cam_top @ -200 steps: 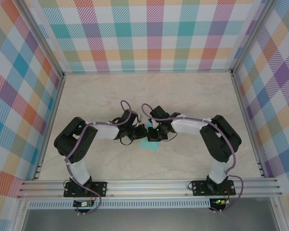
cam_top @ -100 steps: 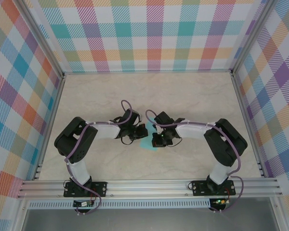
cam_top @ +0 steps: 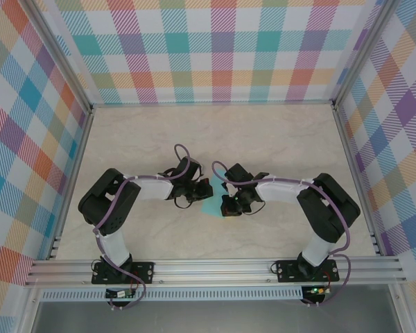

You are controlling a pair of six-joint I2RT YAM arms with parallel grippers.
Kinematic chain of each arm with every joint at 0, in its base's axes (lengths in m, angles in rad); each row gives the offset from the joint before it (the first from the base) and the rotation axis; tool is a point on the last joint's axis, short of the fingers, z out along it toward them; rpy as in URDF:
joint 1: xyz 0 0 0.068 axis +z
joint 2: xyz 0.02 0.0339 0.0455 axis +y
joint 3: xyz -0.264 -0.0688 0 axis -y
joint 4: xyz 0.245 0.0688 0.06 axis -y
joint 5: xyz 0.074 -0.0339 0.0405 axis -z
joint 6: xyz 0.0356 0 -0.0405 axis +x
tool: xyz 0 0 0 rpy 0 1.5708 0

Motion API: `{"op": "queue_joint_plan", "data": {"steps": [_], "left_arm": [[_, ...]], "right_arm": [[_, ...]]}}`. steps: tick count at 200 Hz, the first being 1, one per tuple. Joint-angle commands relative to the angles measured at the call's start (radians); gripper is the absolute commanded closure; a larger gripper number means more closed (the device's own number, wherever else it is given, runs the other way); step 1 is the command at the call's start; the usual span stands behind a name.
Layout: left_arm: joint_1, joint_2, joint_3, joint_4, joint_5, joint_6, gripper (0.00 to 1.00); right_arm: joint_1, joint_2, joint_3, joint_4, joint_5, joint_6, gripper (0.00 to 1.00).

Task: Fold a paper plane with a square sheet of paper (pick it up from the middle)
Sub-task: Fold the triangle a second time at the center of the table.

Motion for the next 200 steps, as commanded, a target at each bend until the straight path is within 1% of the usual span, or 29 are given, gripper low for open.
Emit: {"op": "queue_joint_plan", "data": {"steps": [1, 40, 59, 82, 135, 176, 200], "left_arm": [[-0.004, 0.052, -0.019, -0.131, -0.113, 0.001, 1.00], [-0.008, 0.049, -0.016, -0.136, -0.115, 0.001, 1.00], [-0.009, 0.052, -0.013, -0.133, -0.112, 0.000, 1.00], [-0.011, 0.054, -0.015, -0.134, -0.115, -0.003, 1.00], [-0.011, 0.058, -0.019, -0.161, -0.153, -0.006, 1.00], [-0.011, 0.062, -0.014, -0.158, -0.148, -0.005, 1.00], [-0.011, 0.056, -0.007, -0.149, -0.126, -0.001, 1.00]], "right_arm": [[0.005, -0.032, 0.036, -0.071, -0.004, -0.013, 1.00], [0.005, 0.039, 0.089, -0.027, -0.036, -0.003, 1.00], [0.005, 0.072, 0.086, -0.013, -0.043, 0.001, 1.00], [0.005, 0.074, 0.059, -0.010, -0.035, -0.001, 1.00], [0.004, 0.009, -0.035, -0.039, -0.035, -0.011, 1.00], [0.005, -0.055, -0.074, -0.082, -0.047, -0.025, 1.00], [0.003, -0.099, -0.065, -0.098, -0.018, -0.016, 1.00]]}}
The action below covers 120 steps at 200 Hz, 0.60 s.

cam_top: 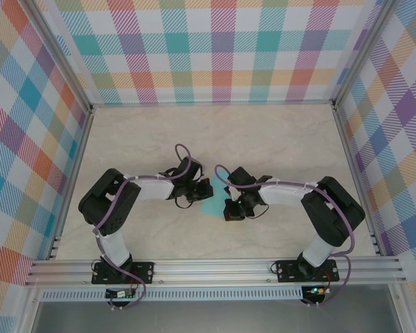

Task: Fold a paper plane with a square sheet of paper (pick it up from the middle)
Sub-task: Fold the triangle a second time at the center of the table.

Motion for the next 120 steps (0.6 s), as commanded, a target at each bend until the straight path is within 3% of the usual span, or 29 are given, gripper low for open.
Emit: {"op": "queue_joint_plan", "data": {"steps": [1, 27, 36, 80, 97, 120], "left_arm": [[-0.001, 0.056, -0.018, -0.127, -0.101, 0.001, 1.00], [-0.002, 0.021, 0.010, -0.103, -0.043, -0.003, 1.00], [-0.002, 0.002, 0.027, -0.097, -0.021, -0.009, 0.97], [-0.003, -0.122, 0.065, -0.126, -0.051, -0.072, 0.55], [-0.003, -0.165, 0.029, -0.125, -0.080, -0.111, 0.49], [-0.003, -0.217, -0.039, -0.104, -0.111, -0.168, 0.46]], "right_arm": [[0.001, -0.053, -0.006, -0.075, 0.013, -0.014, 1.00], [-0.026, -0.134, 0.016, -0.048, 0.083, 0.031, 1.00], [-0.046, -0.149, 0.019, -0.022, 0.088, 0.048, 0.94], [-0.165, -0.121, 0.042, 0.073, 0.039, 0.070, 0.60], [-0.192, -0.098, 0.069, 0.084, 0.014, 0.037, 0.51], [-0.231, -0.032, 0.112, 0.095, -0.039, 0.008, 0.49]]}}
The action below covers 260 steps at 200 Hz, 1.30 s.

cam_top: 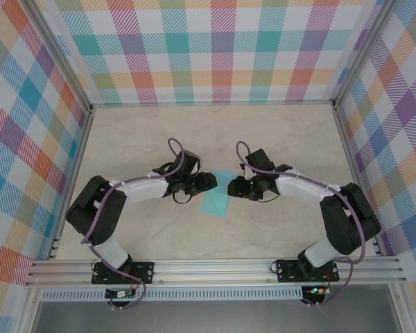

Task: Fold a paper plane with a square sheet of paper (pick it up from the middle)
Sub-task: Fold the triangle a second time at the center of the table, then turn over the paper at the center of the table.

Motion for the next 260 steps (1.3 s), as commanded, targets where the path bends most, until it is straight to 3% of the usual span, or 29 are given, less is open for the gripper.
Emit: {"op": "queue_joint_plan", "data": {"steps": [1, 98, 142, 191, 260], "left_arm": [[-0.003, -0.065, -0.065, -0.009, -0.052, -0.077, 0.46], [-0.008, -0.034, -0.154, 0.135, 0.044, -0.184, 0.45], [-0.010, -0.003, -0.139, 0.149, 0.068, -0.181, 0.46], [-0.014, 0.014, -0.140, 0.184, 0.103, -0.178, 0.48], [-0.018, 0.081, -0.128, 0.319, 0.229, -0.161, 0.50]], "right_arm": [[-0.029, 0.062, 0.054, 0.046, -0.081, -0.041, 0.49], [-0.039, 0.282, 0.180, -0.010, -0.286, -0.180, 0.59], [-0.039, 0.314, 0.198, -0.045, -0.307, -0.221, 0.67], [-0.049, 0.297, 0.178, -0.022, -0.277, -0.203, 0.95], [-0.081, 0.265, 0.143, 0.004, -0.268, -0.183, 0.98]]}}
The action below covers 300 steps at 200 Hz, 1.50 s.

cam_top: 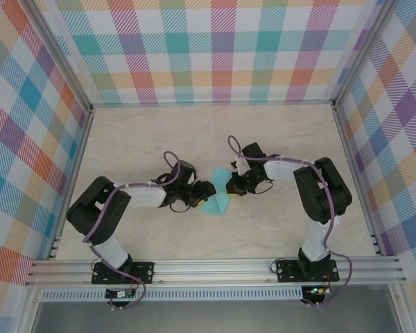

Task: Fold a paper plane with a square sheet of paper (pick it up from the middle)
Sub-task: Turn over the paper at the center of the table.

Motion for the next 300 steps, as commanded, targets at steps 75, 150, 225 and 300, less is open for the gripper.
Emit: {"op": "queue_joint_plan", "data": {"steps": [75, 150, 225, 300], "left_arm": [[-0.012, 0.105, 0.071, 0.110, 0.101, 0.020, 0.66], [-0.011, 0.120, 0.104, 0.083, 0.068, 0.078, 0.89], [-0.022, -0.082, 0.308, -0.474, -0.123, 0.342, 0.95], [-0.098, -0.045, 0.746, -1.129, -0.844, 0.633, 0.96]], "right_arm": [[-0.009, -0.057, -0.014, 0.000, 0.010, -0.005, 0.96], [-0.049, -0.281, -0.042, -0.063, 0.222, 0.068, 0.44], [-0.052, -0.572, -0.033, -0.171, 0.554, 0.128, 0.00], [-0.056, -0.630, -0.012, -0.265, 0.736, 0.202, 0.00]]}}
